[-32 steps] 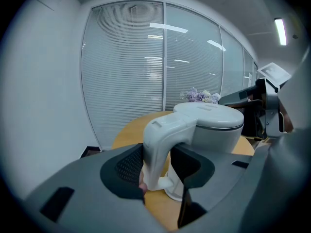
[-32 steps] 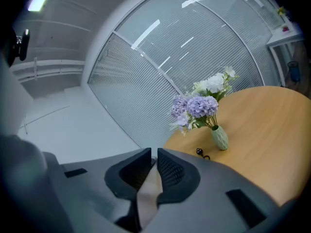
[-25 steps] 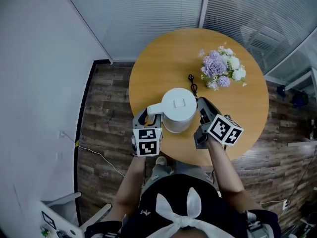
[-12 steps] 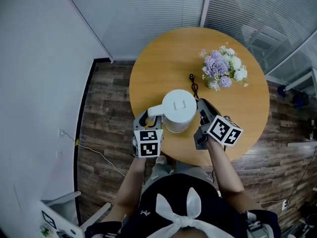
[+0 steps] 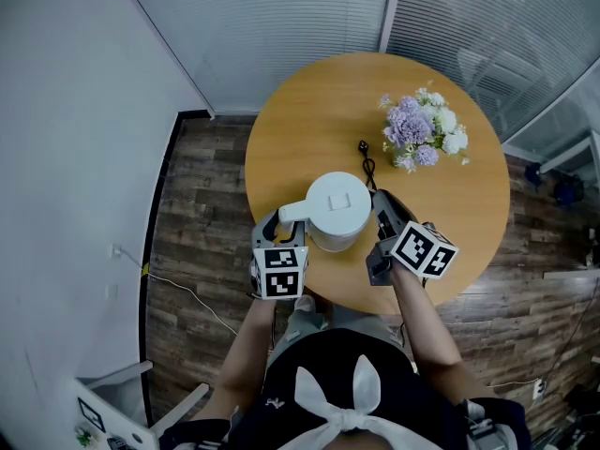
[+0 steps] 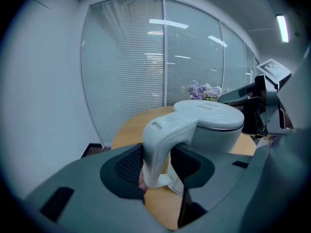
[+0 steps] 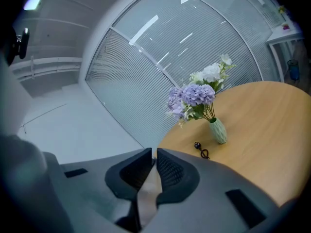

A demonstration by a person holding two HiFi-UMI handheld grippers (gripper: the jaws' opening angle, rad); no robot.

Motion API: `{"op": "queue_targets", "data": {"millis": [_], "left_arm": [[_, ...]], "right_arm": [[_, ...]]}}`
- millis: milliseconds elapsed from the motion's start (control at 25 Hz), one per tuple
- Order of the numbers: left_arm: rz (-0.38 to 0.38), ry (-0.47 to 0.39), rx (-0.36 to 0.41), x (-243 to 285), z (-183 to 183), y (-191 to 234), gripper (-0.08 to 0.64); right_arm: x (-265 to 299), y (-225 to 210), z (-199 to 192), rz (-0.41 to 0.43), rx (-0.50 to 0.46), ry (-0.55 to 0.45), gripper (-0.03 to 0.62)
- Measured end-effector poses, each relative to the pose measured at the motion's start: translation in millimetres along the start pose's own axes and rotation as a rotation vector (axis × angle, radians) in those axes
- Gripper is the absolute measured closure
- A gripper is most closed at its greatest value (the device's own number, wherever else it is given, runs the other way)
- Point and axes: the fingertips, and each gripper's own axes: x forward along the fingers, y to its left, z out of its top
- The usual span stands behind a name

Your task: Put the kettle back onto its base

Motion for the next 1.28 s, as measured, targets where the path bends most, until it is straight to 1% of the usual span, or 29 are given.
{"op": "queue_targets", "data": {"millis": [160,520,720,880,1080,1280], "left_arm": [[0.003,0.015,0.006,0.3,-5.5,0.6,0.371],[0.004,0.014,0.013,-4.7,-9.5,-0.1,0.371],[0.039,0.014,0.018,-2.0,-11.2,1.7,0.373],[0.051,-0.002,0.018,-1.2,-13.6,1.4,0.374],[0.073,-0.001,0.032,0.7,-20.0,0.5,0.387],[0.077,-0.009,0.020,1.9,-21.4,0.7,0.388]], "right_arm": [[-0.1,-2.5,-4.8,-0.006,0.003,0.011,0.551],[-3.5,-0.5,-10.1,-0.001,0.006,0.012,0.551],[-3.7,-0.5,-11.6,-0.001,-0.013,-0.004,0.551],[-4.3,-0.3,-13.4,0.011,-0.044,-0.010,0.549],[-9.6,-0.3,-15.8,0.020,-0.146,-0.023,0.549],[-9.6,-0.5,-16.1,0.036,-0.162,-0.038,0.549]]}}
